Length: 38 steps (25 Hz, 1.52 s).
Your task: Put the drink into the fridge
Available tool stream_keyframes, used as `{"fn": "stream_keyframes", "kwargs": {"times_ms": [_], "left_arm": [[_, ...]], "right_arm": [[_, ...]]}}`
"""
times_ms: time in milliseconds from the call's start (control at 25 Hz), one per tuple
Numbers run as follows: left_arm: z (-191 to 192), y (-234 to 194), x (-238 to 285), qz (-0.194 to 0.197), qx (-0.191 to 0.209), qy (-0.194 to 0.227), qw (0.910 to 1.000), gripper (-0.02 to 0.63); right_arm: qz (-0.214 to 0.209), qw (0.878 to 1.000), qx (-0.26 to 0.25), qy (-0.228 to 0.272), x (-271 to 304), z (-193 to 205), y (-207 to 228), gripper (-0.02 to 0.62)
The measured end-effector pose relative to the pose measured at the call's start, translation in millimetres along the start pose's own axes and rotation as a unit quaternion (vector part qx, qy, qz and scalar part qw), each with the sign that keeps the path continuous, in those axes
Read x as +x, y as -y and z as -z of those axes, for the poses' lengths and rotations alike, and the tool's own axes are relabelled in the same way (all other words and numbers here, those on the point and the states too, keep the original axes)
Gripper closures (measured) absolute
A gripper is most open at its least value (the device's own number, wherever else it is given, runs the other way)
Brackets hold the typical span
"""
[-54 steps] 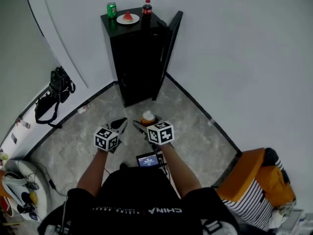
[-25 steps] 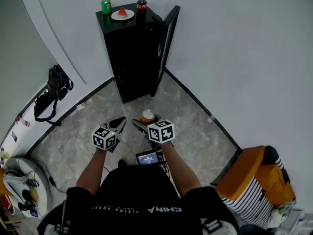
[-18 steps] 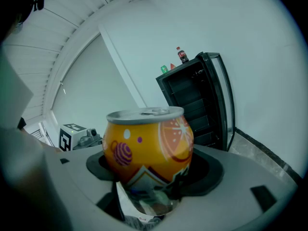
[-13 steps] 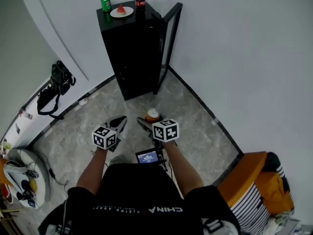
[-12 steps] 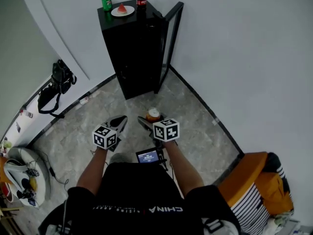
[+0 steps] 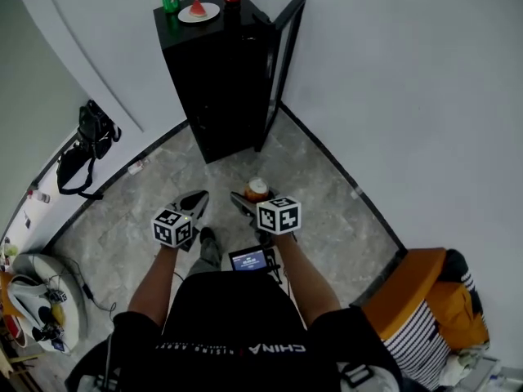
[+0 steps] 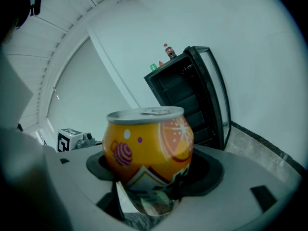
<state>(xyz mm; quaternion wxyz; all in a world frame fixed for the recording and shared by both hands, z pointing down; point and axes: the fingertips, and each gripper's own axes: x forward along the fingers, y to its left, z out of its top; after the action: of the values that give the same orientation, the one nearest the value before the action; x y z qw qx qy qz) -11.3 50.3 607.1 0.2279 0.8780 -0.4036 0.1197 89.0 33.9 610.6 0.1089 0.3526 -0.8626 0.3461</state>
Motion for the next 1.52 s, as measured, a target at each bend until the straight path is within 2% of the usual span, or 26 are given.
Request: {"fn": "stream_keyframes", "kwargs": {"times_ms": [200,520,760,1120,1320,1520], "left_arm": [[-19.9,-48.1,8.5,0.008,-0.015,0.006,0.9998,0.594],[-54.7,-118.5,18.8,0.044,0.008,-0.003,0.9990,0.594],[-62.1,-153.5,23.7,0.067,0.004,-0.008,0.9977,0.594],[-60.4,-163.2,49.2,0.083,-0.002,-0.022,0.9963,0.594],[-62.4,-162.5,72.8,0.074,-0.006,-0.032,0.9968,0.593],[-85.1,-160.5,104.1,0.054,-0.005,-0.026,0.9982,0.594]], "right_arm": [[0.014,1.000,0.007,0.001,35.1,-23.2,1.0,0.236],[0.040,0.999,0.008,0.019,97.4,-70.9,-5.2,0.236],[0.064,0.997,0.017,0.030,115.1,-79.3,-12.5,0.236],[0.073,0.997,0.029,0.008,137.9,-77.9,6.5,0.236],[0.059,0.998,0.029,0.010,142.1,-94.2,23.3,0.236],[0.038,0.999,0.013,0.003,142.3,-126.3,52.2,0.236]]}}
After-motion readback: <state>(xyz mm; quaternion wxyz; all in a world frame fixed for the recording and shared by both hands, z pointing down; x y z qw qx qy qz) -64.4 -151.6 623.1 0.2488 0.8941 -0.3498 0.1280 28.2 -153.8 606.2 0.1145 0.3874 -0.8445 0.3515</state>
